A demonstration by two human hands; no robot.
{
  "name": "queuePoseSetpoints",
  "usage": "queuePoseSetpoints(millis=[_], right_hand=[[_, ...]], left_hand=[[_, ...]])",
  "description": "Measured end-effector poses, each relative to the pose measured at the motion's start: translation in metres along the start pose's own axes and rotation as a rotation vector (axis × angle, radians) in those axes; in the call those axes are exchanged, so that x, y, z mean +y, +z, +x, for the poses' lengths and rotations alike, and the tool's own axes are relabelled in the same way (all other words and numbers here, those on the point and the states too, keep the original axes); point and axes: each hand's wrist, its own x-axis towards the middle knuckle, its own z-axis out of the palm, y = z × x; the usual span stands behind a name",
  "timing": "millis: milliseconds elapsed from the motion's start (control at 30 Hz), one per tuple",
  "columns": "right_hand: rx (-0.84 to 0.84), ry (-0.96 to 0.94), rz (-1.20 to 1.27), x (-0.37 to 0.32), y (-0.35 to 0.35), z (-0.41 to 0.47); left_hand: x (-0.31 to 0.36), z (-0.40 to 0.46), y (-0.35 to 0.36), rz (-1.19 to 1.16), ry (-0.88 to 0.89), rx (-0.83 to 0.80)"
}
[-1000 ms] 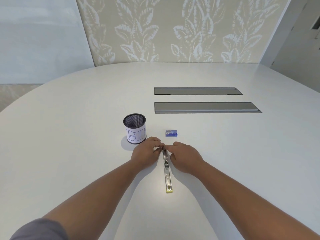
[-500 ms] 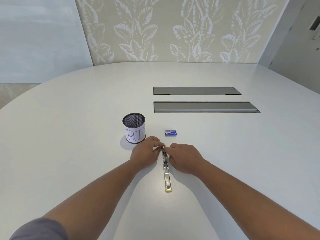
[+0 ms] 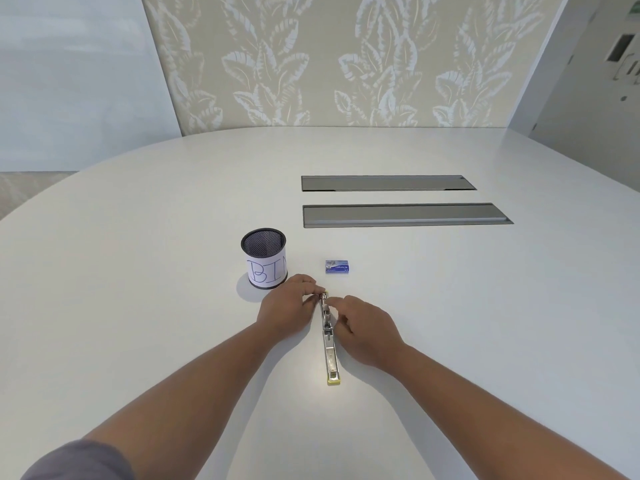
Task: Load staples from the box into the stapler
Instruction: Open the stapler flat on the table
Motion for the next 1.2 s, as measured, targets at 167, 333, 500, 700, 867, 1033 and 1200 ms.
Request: queuePoseSetpoints(millis=[167, 333, 500, 700, 867, 1033, 1200], right_hand=[[0.071, 0.156, 0.266, -0.008, 0.005, -0.007], [0.145, 0.240, 0.325, -0.018, 0.010, -0.007], [0.136, 0.217, 0.263, -0.016, 0.012, -0.009], [0.126, 0.189, 0.233, -0.015, 0.011, -0.007], [0.113, 0.189, 0.232, -0.014, 0.013, -0.006], [0.123, 0.185, 0.246, -0.011, 0.016, -0.006], [0.123, 0.189, 0.259, -0.010, 0.017, -0.005]], left_hand=[[-0.001, 0.000, 0.000, 0.006, -0.008, 0.000], [-0.001, -0.001, 0.002, -0.009, -0.028, 0.003], [0.001, -0.001, -0.001, -0.008, -0.040, -0.009], [0.009, -0.002, -0.007, -0.068, -0.082, -0.026], [0.014, 0.000, -0.006, -0.102, -0.137, -0.027], [0.020, 0.002, -0.008, -0.152, -0.196, -0.048], [0.024, 0.002, -0.012, -0.169, -0.229, -0.077]])
